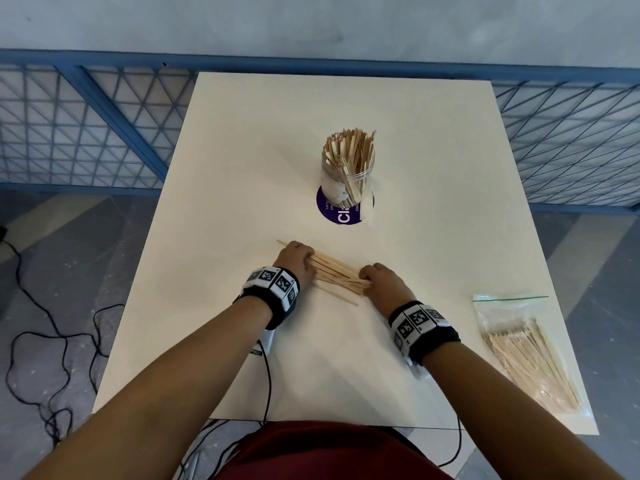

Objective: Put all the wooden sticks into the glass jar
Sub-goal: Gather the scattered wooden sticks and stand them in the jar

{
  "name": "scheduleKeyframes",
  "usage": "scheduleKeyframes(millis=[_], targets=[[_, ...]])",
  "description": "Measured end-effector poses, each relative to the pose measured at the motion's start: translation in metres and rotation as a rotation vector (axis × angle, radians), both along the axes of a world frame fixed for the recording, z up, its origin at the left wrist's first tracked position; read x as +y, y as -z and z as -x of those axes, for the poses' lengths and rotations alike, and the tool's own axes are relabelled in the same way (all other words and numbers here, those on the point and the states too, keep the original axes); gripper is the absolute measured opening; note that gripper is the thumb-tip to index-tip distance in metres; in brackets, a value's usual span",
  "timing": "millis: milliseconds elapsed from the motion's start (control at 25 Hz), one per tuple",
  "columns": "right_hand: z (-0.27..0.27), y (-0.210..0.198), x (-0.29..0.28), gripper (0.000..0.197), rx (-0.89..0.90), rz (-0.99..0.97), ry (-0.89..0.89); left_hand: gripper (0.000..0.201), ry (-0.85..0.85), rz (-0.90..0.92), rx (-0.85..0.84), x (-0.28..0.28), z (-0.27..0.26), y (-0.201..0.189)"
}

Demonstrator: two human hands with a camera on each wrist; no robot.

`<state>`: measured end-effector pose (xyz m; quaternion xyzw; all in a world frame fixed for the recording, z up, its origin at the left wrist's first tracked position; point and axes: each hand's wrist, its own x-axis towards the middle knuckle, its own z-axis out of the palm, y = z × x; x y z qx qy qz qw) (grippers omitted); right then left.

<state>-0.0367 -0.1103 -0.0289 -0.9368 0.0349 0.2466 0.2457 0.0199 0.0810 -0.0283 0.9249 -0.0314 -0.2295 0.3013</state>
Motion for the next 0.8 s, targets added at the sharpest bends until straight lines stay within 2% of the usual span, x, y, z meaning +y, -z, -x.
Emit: scheduleKeyframes(millis=[80,160,240,320,400,480,600,680,800], targets=[[0.003,-0.006,0.004,0.035,-0.062,0.035,0.013,0.051,0.017,-0.071,0.050,0.003,0.001,-0.008],[0.011,-0.010,0.005,0.058,-0.074,0.092,0.031,0.070,0.022,-0.266,0.071,0.014,0.002,-0.017],[0.020,-0.011,0.006,0.080,-0.009,0.136,0.023,0.071,-0.021,-0.363,0.101,0.024,0.001,-0.022],[0.023,-0.008,0.009,0.077,0.035,0.124,0.010,0.057,-0.048,-0.357,0.112,0.028,0.000,-0.019],[0.019,-0.004,0.012,0.057,0.019,0.064,0.017,0.042,-0.015,-0.323,0.079,0.024,0.000,-0.014],[0.013,-0.002,0.012,0.045,-0.001,0.007,0.029,0.037,0.022,-0.247,0.044,0.015,0.005,-0.009],[0.007,0.001,0.010,0.041,-0.019,-0.054,0.047,0.049,0.045,-0.107,0.045,-0.001,0.017,-0.004],[0.007,0.000,0.012,0.043,-0.075,-0.013,0.040,0.055,0.010,-0.063,0.035,-0.004,0.019,-0.005],[0.011,-0.001,0.018,0.069,-0.090,0.142,-0.013,0.085,-0.047,-0.115,0.081,0.006,0.002,-0.005]])
